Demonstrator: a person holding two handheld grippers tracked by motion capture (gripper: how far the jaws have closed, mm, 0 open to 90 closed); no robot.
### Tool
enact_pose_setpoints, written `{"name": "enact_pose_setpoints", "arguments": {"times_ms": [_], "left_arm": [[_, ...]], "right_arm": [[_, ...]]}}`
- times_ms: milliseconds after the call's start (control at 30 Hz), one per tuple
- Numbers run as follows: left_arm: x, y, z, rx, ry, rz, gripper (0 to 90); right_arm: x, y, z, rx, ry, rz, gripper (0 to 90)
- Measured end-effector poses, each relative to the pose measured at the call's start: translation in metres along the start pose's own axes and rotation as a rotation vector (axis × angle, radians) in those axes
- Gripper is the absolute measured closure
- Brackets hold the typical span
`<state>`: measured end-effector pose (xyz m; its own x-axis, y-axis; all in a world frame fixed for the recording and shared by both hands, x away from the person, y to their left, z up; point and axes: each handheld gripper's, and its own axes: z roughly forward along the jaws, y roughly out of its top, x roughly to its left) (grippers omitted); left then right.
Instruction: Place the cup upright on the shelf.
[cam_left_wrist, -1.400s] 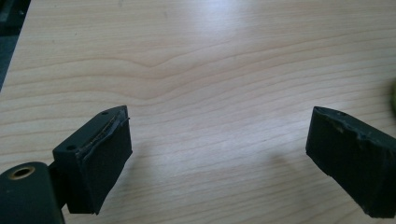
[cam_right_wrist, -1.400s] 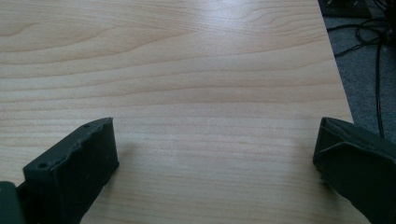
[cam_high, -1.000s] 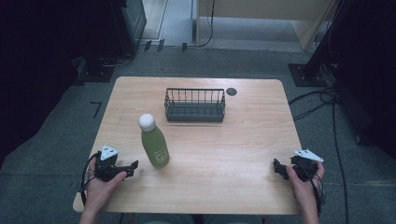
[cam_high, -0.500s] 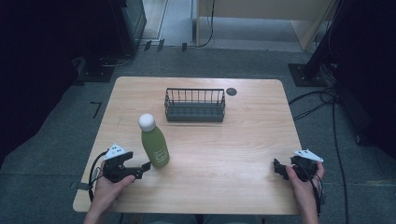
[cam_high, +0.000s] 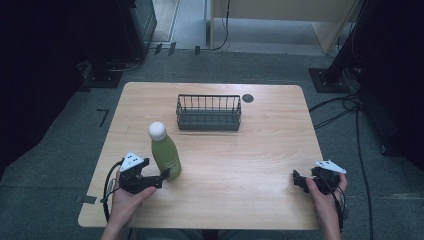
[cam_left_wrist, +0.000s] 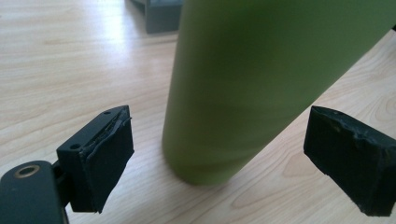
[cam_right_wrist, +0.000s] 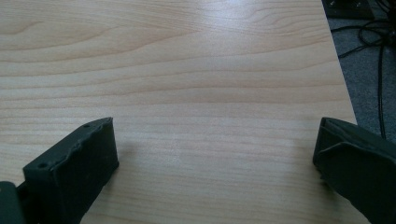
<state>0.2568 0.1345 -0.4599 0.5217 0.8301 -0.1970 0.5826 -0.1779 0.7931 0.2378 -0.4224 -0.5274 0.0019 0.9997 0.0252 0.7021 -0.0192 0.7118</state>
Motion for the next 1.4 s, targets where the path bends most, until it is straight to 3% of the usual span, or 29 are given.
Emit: {"name": "enact_pose_setpoints", "arguments": {"times_ms": [467, 533, 567, 667, 833, 1067, 1133, 1167, 1267, 1400], "left_arm": [[-0.03, 0.014, 0.012, -0.058, 0.118, 0.007, 15.5], [-0.033, 0.016, 0.014, -0.062, 0.138, 0.005, 15.5], [-0.036, 0.017, 0.016, -0.062, 0.169, -0.001, 16.0], [-0.038, 0.016, 0.018, -0.072, 0.194, 0.005, 18.6], [-0.038, 0.017, 0.026, -0.078, 0.209, -0.016, 17.3], [-0.04, 0.018, 0.034, -0.083, 0.236, -0.011, 16.5], [-0.04, 0.019, 0.034, -0.095, 0.242, -0.007, 18.0], [-0.042, 0.02, 0.033, -0.104, 0.263, 0.022, 19.2], [-0.044, 0.019, 0.034, -0.107, 0.275, 0.038, 20.1], [-0.042, 0.019, 0.034, -0.121, 0.272, 0.032, 20.7]], "right_arm": [[0.0, 0.0, 0.0, 0.0, 0.0, 0.0, 0.0], [0.0, 0.0, 0.0, 0.0, 0.0, 0.0, 0.0], [0.0, 0.0, 0.0, -0.001, 0.002, -0.003, 0.0], [0.0, 0.0, 0.0, 0.0, 0.006, -0.003, 0.0], [0.0, 0.0, 0.0, 0.0, 0.007, -0.004, 0.0], [0.001, 0.0, 0.0, 0.001, 0.013, -0.009, 0.0], [0.001, -0.001, -0.001, 0.0, 0.016, -0.012, 0.0], [0.001, -0.001, -0.001, 0.001, 0.017, -0.012, 0.0], [0.001, -0.001, -0.001, 0.001, 0.017, -0.013, 0.0], [0.001, -0.001, -0.001, 0.0, 0.018, -0.012, 0.0]]}}
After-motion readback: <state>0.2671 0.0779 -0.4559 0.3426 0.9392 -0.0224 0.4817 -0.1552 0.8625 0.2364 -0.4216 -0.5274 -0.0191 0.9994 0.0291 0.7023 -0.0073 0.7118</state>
